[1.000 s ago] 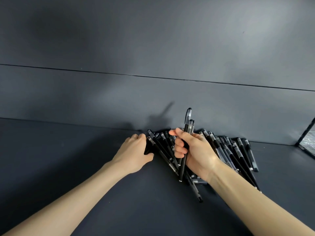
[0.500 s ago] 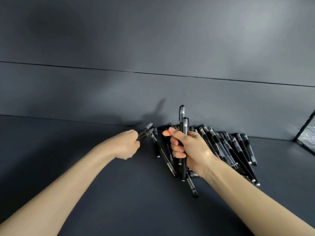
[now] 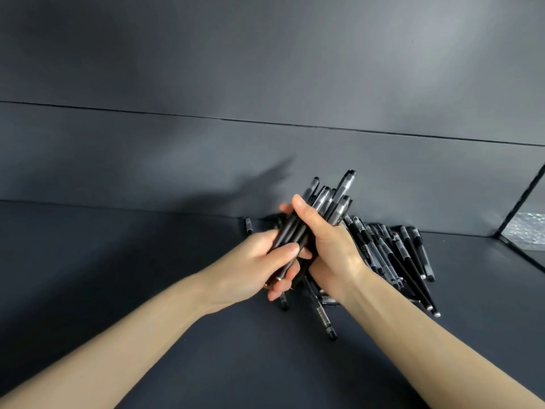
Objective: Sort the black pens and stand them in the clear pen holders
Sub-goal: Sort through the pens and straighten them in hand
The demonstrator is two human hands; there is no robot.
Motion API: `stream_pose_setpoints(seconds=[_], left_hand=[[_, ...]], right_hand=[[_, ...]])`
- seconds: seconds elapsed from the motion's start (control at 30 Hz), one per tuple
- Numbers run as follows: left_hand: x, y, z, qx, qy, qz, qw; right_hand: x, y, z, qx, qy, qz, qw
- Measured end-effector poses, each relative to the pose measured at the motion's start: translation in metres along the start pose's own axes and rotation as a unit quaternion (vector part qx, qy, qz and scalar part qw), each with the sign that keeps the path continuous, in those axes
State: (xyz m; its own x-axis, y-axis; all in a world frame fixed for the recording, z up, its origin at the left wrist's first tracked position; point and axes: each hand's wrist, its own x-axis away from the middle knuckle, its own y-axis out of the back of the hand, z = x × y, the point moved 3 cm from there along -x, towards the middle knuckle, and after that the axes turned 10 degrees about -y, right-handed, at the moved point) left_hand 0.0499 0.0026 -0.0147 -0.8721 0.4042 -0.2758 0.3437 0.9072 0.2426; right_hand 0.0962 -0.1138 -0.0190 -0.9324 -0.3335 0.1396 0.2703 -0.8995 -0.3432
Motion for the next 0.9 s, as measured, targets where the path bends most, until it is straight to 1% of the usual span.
stream_pose_setpoints(seconds=[0.1, 0.2, 0.37, 0.4, 0.47, 0.53, 0.57, 0.6, 0.67, 0.77, 0.83, 0.9], left_hand=[[-0.001, -0.005, 0.001, -0.013, 0.020, -0.002, 1.000], [-0.001, 0.000, 0.003, -0.084, 0.020, -0.012, 0.996], [-0.002, 0.000, 0.007, -0.188, -0.005, -0.004, 0.982], [-0.003, 0.004, 0.007, -0.212, -0.017, -0.013, 0.977], [-0.004, 0.020, 0.010, -0.253, -0.031, -0.056, 0.965], [-0.001, 0.039, 0.018, -0.286, -0.027, -0.103, 0.952], [0.000, 0.048, 0.025, -0.308, -0.017, -0.110, 0.945], [0.001, 0.054, 0.032, -0.331, 0.003, -0.100, 0.938], [0.002, 0.060, 0.046, -0.358, 0.053, -0.046, 0.931], [0.001, 0.055, 0.050, -0.420, 0.080, 0.020, 0.904], [0.000, 0.054, 0.048, -0.448, 0.083, 0.021, 0.890], [0.001, 0.056, 0.044, -0.450, 0.084, -0.019, 0.889]], right_hand=[[0.004, 0.000, 0.004, 0.001, 0.002, -0.011, 1.000], [0.003, 0.004, 0.007, -0.027, 0.008, -0.032, 0.999], [0.001, 0.003, 0.002, -0.036, -0.007, 0.001, 0.999], [0.000, 0.004, 0.003, -0.050, 0.003, 0.005, 0.999], [-0.002, 0.006, 0.008, -0.089, 0.033, -0.001, 0.995], [-0.002, 0.010, 0.012, -0.099, 0.056, -0.026, 0.993], [-0.003, 0.011, 0.013, -0.099, 0.060, -0.034, 0.993], [-0.003, 0.011, 0.013, -0.097, 0.059, -0.038, 0.993], [-0.004, 0.010, 0.011, -0.091, 0.050, -0.037, 0.994], [-0.004, 0.007, 0.009, -0.062, 0.042, -0.022, 0.997], [-0.003, 0.005, 0.008, -0.053, 0.039, -0.008, 0.998], [-0.002, 0.004, 0.006, -0.055, 0.029, -0.001, 0.998]])
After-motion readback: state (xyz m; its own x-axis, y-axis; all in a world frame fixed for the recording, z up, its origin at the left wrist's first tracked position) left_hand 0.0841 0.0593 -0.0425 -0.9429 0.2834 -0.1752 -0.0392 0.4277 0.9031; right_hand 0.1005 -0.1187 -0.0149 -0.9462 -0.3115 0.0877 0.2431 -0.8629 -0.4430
